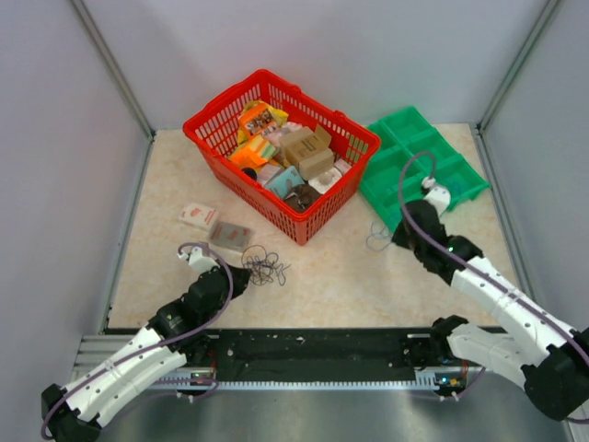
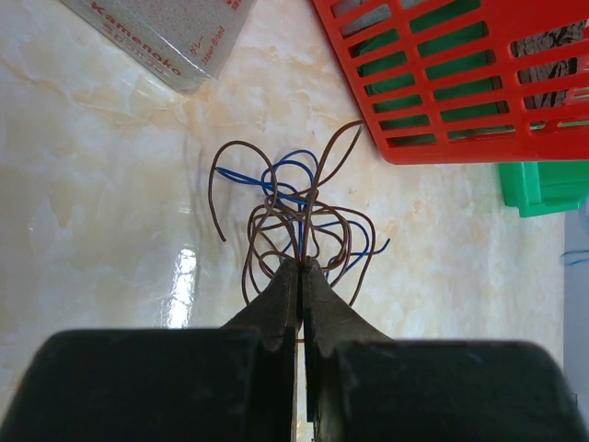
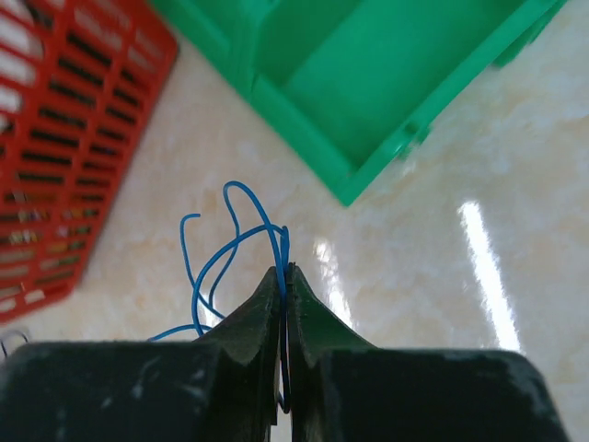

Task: Untangle the cables

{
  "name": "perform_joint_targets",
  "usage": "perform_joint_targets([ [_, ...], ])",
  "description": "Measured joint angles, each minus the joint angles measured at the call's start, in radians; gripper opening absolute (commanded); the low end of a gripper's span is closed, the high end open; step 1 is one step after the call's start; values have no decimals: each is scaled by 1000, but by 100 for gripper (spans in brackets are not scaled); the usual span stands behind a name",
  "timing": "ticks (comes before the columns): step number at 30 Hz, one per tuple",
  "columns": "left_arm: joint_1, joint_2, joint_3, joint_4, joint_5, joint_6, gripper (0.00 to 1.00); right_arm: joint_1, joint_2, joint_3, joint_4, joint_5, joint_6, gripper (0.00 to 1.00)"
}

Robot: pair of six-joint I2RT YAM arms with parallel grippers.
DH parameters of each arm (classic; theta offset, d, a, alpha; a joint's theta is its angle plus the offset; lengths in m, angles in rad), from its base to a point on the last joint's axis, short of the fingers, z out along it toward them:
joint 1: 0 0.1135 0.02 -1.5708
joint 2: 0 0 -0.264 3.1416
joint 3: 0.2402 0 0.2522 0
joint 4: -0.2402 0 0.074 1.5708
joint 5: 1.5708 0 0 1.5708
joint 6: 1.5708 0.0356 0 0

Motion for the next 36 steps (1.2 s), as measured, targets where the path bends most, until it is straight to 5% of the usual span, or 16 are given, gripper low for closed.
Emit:
perform_joint_targets([
  [7, 0, 0, -22, 29, 24, 6, 0, -328, 17, 226, -14, 15, -74, 0],
  [14, 1, 7, -72, 96, 83, 3, 0, -534, 242, 465, 21, 195, -113, 0],
  [28, 1, 29, -82, 180, 150, 11, 0, -647, 805, 739, 104, 366, -192, 1],
  [30, 1, 29, -84, 182, 152, 10, 0, -645, 844, 739, 96, 337, -185, 7],
  [33, 1, 27, -86, 184, 153, 8, 0, -638, 869, 726, 79, 295, -170, 27],
  [34, 1, 26, -87, 184, 153, 6, 0, -636, 869, 717, 73, 280, -165, 42],
  [36, 1, 21, -87, 184, 155, 6, 0, -634, 868, 707, 66, 256, -158, 51],
])
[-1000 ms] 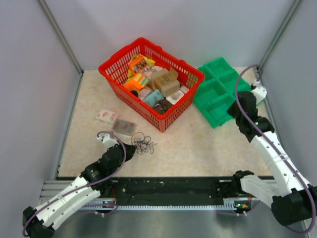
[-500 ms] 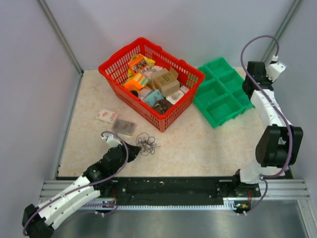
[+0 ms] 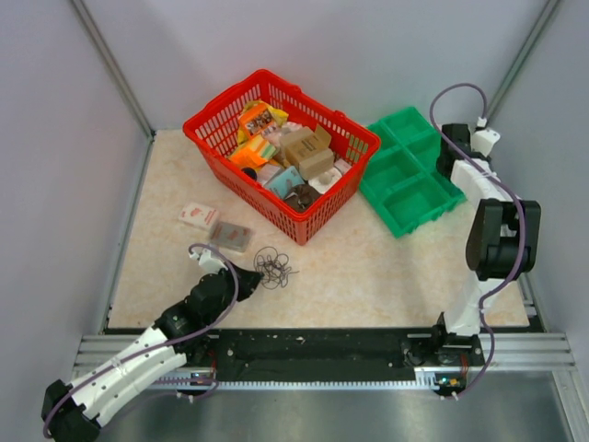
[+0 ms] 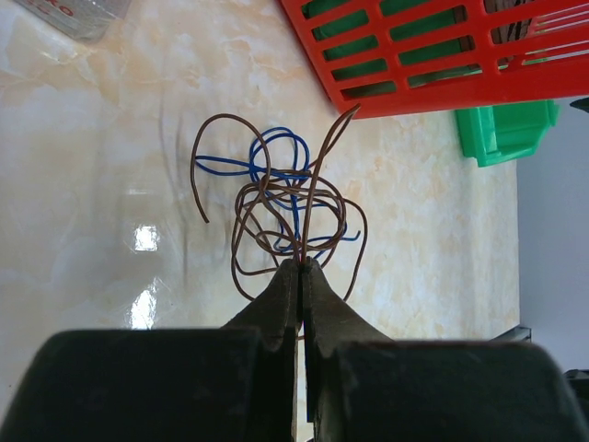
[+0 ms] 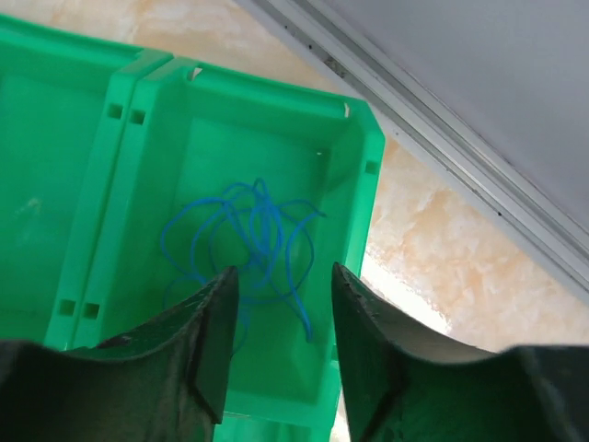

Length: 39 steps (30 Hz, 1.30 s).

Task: Untangle the cables

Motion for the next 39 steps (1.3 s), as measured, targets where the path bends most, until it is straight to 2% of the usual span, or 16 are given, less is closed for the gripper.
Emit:
perform_joint_targets([
  [1, 0, -1, 0, 0, 1, 0, 0, 0, -1, -2, -4, -8, 1, 58],
  [5, 0, 2, 0, 0, 2, 0, 0, 1, -37, -3, -20, -53, -22, 63],
  [10, 0, 35, 0, 2, 10, -1, 0, 36, -213, -58, -21, -76, -32, 64],
  [13, 0, 55, 0, 5, 25, -5, 0, 124, -356, -146, -6, -120, -28, 64],
  [20, 0, 106, 0, 56, 91, -2, 0, 471, -679, -590, 127, -410, -13, 64],
  [25, 0, 206, 6, 187, 209, 32, 0, 598, -843, -918, 298, -715, 83, 64],
  [28, 0, 315, 41, 266, 303, 56, 0, 648, -845, -998, 390, -850, 127, 64],
  [32, -11, 470, 94, 388, 416, 78, 0, 713, -791, -1023, 548, -988, 148, 64],
  [35, -36, 569, 129, 453, 479, 89, 0, 772, -752, -1022, 634, -1035, 134, 64],
  [39, -69, 653, 163, 506, 540, 106, 0, 822, -736, -1020, 661, -1048, 75, 63],
])
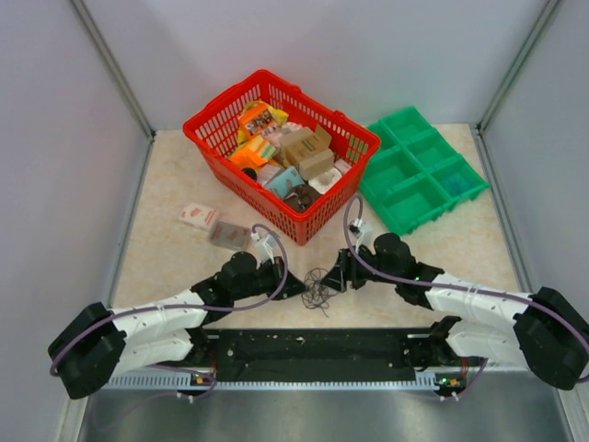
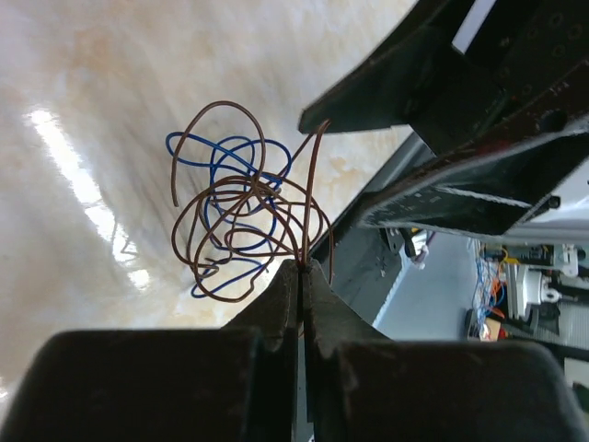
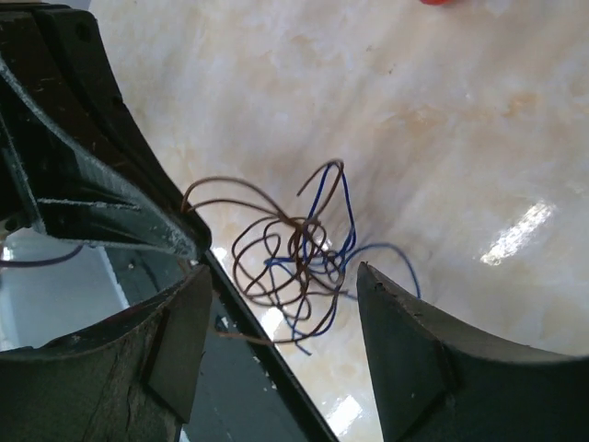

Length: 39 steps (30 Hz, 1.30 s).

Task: Untangle the cables

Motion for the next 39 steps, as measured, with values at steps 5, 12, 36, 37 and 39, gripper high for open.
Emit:
perform_joint_targets([
  [5, -24, 49, 29, 29, 56, 21, 0, 3, 1, 21, -39, 17, -98, 60],
  [12, -36, 86, 69, 54, 99, 48, 0, 3, 1, 45, -87, 42, -174, 33],
  [36, -37, -40, 58, -1, 3, 79, 49, 3, -326, 86, -56, -18, 42, 0],
  [37, -37, -36, 57, -2, 4, 79, 44, 3, -332, 89, -50, -19, 57, 0],
  [39, -37, -16, 57, -2, 5, 77, 29, 3, -337, 94, -32, -22, 85, 0],
])
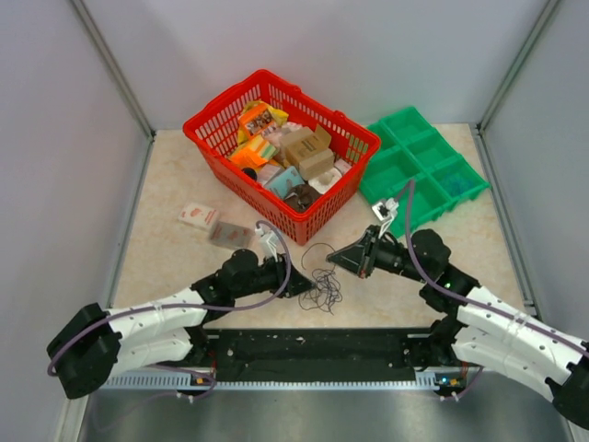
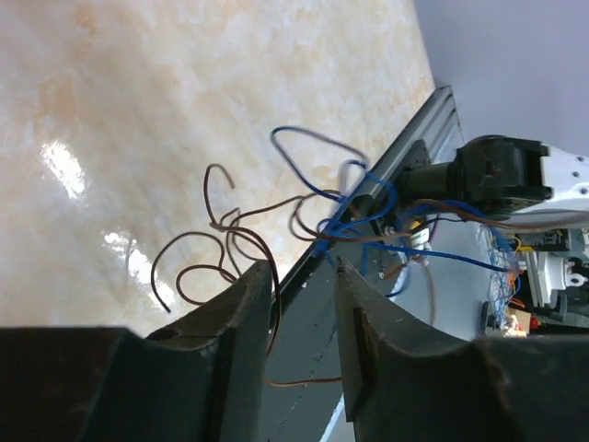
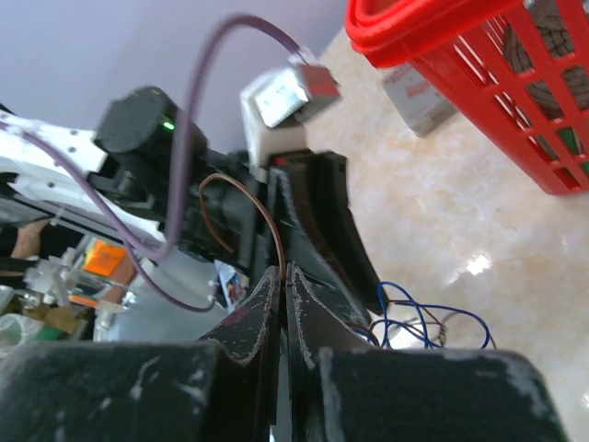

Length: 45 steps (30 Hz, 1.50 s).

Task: Untangle the cables

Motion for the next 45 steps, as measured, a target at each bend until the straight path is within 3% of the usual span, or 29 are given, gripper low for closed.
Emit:
perform_joint_targets([
  [3, 0, 53, 0, -3, 2, -8, 8, 0, -3, 13, 15, -8, 29, 0],
  [5, 0, 72, 0, -13, -3, -14, 0, 0, -10, 37, 4, -5, 32, 0],
  [8, 0, 64, 0, -39, -29, -15, 0, 0, -59, 97, -76, 46, 1, 0],
  [12, -2, -29, 0, -179, -145, -17, 0, 2, -174, 184, -240, 235, -84, 0],
  [15, -3, -176, 0, -317, -278, -29, 0, 2, -269, 214, -345, 415, -138, 0],
  [20, -7, -419, 1, -402, -452, -76, 0, 8, -404, 208, -520, 635, -188, 0],
  [25, -15, -563, 1, -462, -539, -108, 0, 20, -457, 200, -606, 718, -207, 0],
  [31, -17, -577, 1, -518, -567, -132, 0, 21, -505, 200, -647, 774, -232, 0],
  [33, -17, -563, 1, -521, -567, -137, 6, 21, -518, 200, -650, 777, -239, 0],
  [35, -17, -544, 1, -519, -565, -136, 28, 21, -518, 200, -650, 777, -240, 0],
  [37, -15, -523, -1, -534, -575, -121, 40, 18, -518, 200, -645, 796, -247, 0],
  [40, -5, -492, -14, -580, -591, -103, 46, 16, -520, 202, -623, 829, -248, 0],
  [45, -3, -469, -18, -617, -597, -80, 48, 16, -520, 220, -602, 852, -262, 0],
])
